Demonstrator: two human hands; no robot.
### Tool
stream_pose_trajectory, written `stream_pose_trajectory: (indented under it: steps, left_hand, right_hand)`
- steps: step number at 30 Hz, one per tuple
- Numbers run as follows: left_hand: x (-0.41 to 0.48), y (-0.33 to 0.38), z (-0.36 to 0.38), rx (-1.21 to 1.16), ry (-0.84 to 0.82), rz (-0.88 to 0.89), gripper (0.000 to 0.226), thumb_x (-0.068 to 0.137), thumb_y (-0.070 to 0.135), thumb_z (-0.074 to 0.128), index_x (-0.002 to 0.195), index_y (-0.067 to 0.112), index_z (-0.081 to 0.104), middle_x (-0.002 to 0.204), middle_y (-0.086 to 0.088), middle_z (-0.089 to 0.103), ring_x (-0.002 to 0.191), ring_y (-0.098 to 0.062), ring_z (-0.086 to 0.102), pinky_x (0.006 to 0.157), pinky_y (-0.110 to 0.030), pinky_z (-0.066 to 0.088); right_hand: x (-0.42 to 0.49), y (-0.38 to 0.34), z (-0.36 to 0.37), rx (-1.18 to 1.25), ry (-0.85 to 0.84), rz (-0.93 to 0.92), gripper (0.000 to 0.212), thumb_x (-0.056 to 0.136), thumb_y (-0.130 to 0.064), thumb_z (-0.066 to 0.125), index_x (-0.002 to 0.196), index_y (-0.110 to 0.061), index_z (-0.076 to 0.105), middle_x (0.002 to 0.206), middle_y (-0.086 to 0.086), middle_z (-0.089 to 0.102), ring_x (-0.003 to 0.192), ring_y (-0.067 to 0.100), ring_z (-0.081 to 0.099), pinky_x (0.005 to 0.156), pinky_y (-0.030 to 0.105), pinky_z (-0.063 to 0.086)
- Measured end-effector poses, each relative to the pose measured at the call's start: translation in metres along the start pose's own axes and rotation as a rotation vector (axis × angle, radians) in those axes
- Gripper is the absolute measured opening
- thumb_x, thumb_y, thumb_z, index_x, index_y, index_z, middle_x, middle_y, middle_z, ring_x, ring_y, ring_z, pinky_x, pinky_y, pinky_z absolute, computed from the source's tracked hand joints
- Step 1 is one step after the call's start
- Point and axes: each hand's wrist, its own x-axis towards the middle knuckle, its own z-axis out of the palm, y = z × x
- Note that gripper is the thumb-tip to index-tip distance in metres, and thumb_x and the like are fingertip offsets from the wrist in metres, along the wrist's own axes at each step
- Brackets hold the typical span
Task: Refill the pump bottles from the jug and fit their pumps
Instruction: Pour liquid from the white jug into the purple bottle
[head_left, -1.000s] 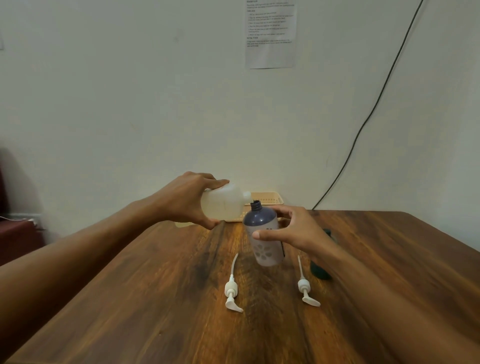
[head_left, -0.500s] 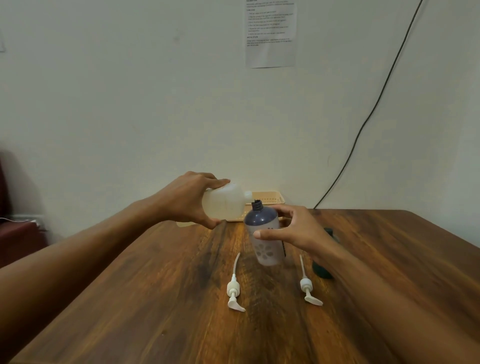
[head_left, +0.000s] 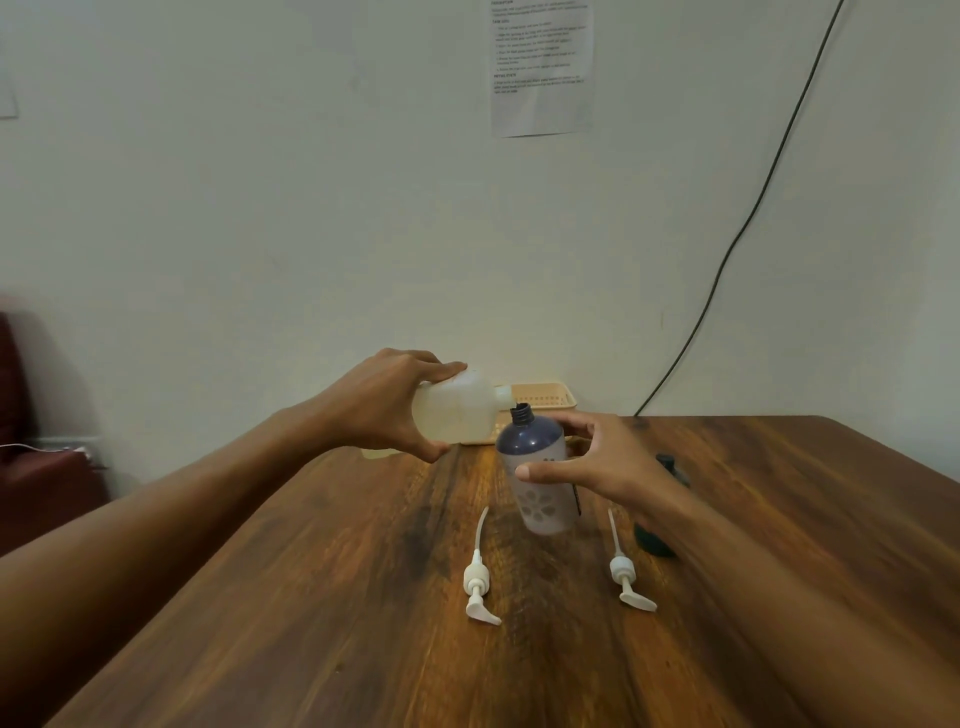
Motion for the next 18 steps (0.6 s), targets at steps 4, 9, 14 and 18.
stream_pose_trajectory:
  steps: [4,9,14,18]
  left_hand:
    - [-0.001,0.0,0.002,-0.005,0.008,-0.011,0.1,0.067,0.063,0.083,0.152,0.029,0.044,0.125,0.009,0.062,0.104,-0.01,0.058,0.085,-0.021,0.052]
    - [-0.003,0.001,0.008,-0.036,0.033,-0.011,0.094,0.066,0.064,0.082,0.147,0.029,0.05,0.118,0.009,0.065,0.098,-0.01,0.06,0.075,-0.009,0.042]
    - [-0.006,0.003,0.015,-0.085,0.051,-0.029,0.088,0.068,0.063,0.083,0.144,0.03,0.054,0.112,0.014,0.065,0.092,-0.006,0.058,0.069,-0.005,0.038]
    - [-0.007,0.006,0.021,-0.165,0.074,-0.052,0.084,0.069,0.061,0.084,0.142,0.029,0.056,0.115,0.013,0.067,0.093,-0.007,0.062,0.071,-0.007,0.045]
  right_hand:
    - [0.001,0.001,0.0,-0.005,0.001,0.003,0.056,0.06,-0.054,0.095,0.109,-0.052,0.068,0.102,-0.045,0.069,0.096,-0.021,0.064,0.065,0.003,0.052]
    - [0.002,0.001,0.0,-0.023,0.015,0.003,0.06,0.059,-0.055,0.096,0.112,-0.051,0.069,0.108,-0.033,0.073,0.099,-0.012,0.068,0.068,0.009,0.055]
    - [0.003,0.003,-0.001,-0.026,0.028,0.002,0.06,0.059,-0.054,0.096,0.112,-0.05,0.07,0.114,-0.024,0.075,0.106,0.0,0.069,0.079,0.018,0.058]
    - [0.005,-0.001,-0.002,-0.011,0.037,-0.002,0.066,0.052,-0.06,0.094,0.111,-0.047,0.071,0.112,-0.021,0.076,0.106,0.005,0.071,0.082,0.024,0.061]
